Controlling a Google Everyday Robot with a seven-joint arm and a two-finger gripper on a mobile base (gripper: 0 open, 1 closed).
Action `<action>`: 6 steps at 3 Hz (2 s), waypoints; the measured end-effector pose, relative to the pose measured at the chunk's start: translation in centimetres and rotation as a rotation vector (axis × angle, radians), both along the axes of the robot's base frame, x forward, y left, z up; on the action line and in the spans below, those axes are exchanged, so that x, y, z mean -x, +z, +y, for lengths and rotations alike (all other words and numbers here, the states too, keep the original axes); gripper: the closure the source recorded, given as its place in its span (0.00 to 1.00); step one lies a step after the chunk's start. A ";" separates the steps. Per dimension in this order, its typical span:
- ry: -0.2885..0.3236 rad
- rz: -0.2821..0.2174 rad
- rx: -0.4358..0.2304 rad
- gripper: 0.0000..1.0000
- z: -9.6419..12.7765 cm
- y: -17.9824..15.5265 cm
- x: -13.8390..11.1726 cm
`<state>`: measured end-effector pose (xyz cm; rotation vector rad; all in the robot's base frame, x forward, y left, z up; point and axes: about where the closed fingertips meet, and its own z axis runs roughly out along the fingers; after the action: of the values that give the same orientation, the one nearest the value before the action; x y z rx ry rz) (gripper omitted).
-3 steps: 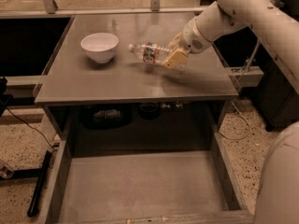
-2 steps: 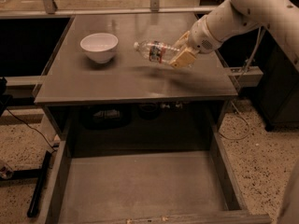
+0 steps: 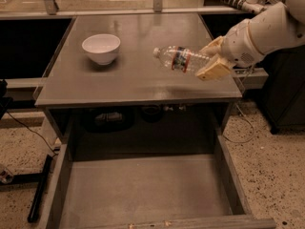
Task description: Place water bottle into top drawer
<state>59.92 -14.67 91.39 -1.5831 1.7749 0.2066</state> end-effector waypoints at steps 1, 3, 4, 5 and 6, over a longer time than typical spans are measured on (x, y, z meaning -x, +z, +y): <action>-0.020 -0.040 0.000 1.00 -1.8 0.4 4.8; -0.048 -0.042 -0.004 1.00 -3.3 -0.9 9.5; -0.032 -0.015 -0.026 1.00 -1.9 -2.6 11.0; -0.028 0.043 -0.051 1.00 -0.1 -6.2 12.8; -0.037 0.071 -0.054 1.00 0.7 -10.0 13.6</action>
Offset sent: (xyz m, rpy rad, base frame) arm -0.1454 -0.0514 -0.0195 0.0174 -0.0569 -0.0856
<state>46.29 -13.99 81.36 -1.5207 1.8357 0.2948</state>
